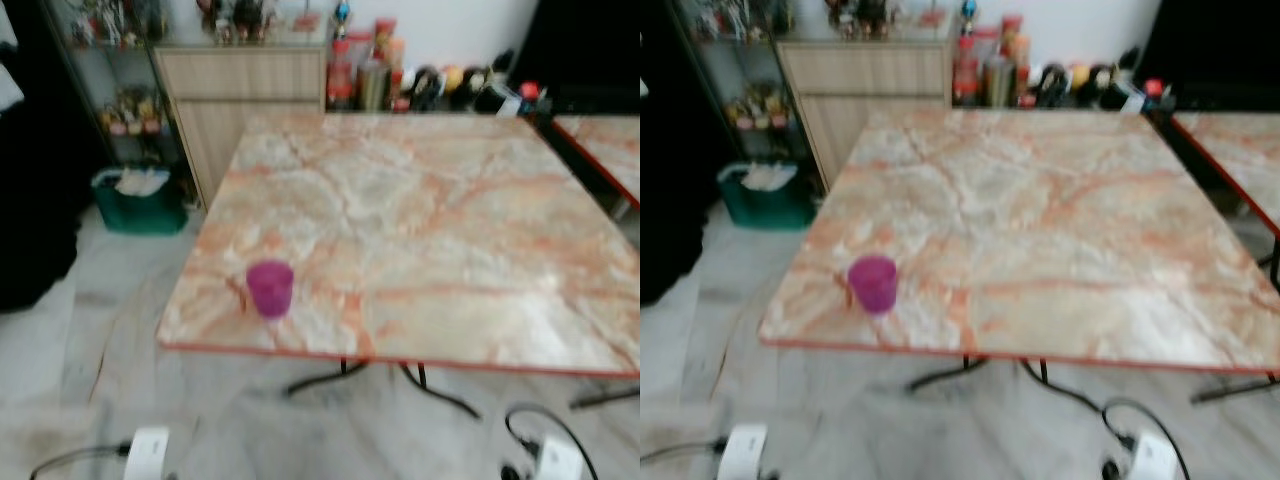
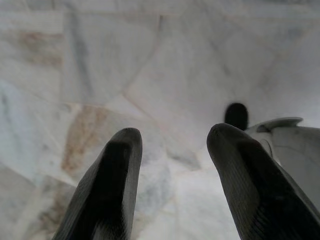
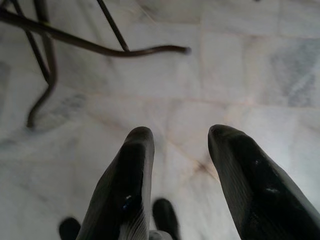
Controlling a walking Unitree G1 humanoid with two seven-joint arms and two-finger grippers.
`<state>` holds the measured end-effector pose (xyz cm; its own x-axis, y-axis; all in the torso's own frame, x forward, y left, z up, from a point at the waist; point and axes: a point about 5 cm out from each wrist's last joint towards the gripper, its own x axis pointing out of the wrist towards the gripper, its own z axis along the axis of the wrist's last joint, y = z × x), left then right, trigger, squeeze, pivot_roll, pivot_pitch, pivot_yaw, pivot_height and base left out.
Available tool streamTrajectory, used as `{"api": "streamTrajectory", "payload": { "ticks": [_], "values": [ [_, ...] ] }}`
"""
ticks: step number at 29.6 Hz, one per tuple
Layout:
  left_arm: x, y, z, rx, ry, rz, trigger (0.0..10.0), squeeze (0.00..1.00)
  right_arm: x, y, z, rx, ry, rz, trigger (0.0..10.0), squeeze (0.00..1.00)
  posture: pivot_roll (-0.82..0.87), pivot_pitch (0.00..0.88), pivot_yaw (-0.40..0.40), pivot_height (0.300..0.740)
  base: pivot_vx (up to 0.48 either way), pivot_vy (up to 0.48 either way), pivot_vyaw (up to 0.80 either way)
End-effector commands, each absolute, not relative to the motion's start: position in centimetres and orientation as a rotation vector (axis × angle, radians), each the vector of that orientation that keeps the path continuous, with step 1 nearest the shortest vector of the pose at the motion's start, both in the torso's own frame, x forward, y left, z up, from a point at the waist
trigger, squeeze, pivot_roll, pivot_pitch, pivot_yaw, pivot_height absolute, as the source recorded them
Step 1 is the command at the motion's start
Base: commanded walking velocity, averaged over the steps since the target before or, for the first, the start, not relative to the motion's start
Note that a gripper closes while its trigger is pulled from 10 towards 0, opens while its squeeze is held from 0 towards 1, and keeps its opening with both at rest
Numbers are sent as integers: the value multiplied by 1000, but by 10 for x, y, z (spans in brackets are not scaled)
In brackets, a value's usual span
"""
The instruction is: Setting the table
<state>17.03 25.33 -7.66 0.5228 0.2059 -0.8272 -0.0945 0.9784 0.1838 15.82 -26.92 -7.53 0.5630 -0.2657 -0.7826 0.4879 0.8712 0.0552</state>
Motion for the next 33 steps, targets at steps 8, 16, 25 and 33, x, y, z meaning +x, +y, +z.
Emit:
{"api": "streamTrajectory", "payload": {
  "ticks": [8, 16, 25, 33],
  "values": [
    [171, 252, -77, 70, 991, 252, 10000, 0, 146, -274, -79, 271, 900, -474, 10000, 0, 103, 26, 13, 740, 0, 0, 0],
    [170, 255, -76, 24, 931, 368, 10000, 0, 145, -273, -79, 274, 902, -471, 10000, 0, 108, 22, 19, 740, 0, 0, 0],
    [176, 296, -51, 109, 727, 606, 10000, 0, 144, -273, -80, 270, 908, -465, 10000, 0, 116, 12, 21, 740, 0, 0, 0],
    [201, 327, -13, 145, 513, 679, 10000, 0, 143, -273, -80, 273, 905, -474, 10000, 0, 115, 6, 24, 740, 0, 0, 0]
  ]
}}
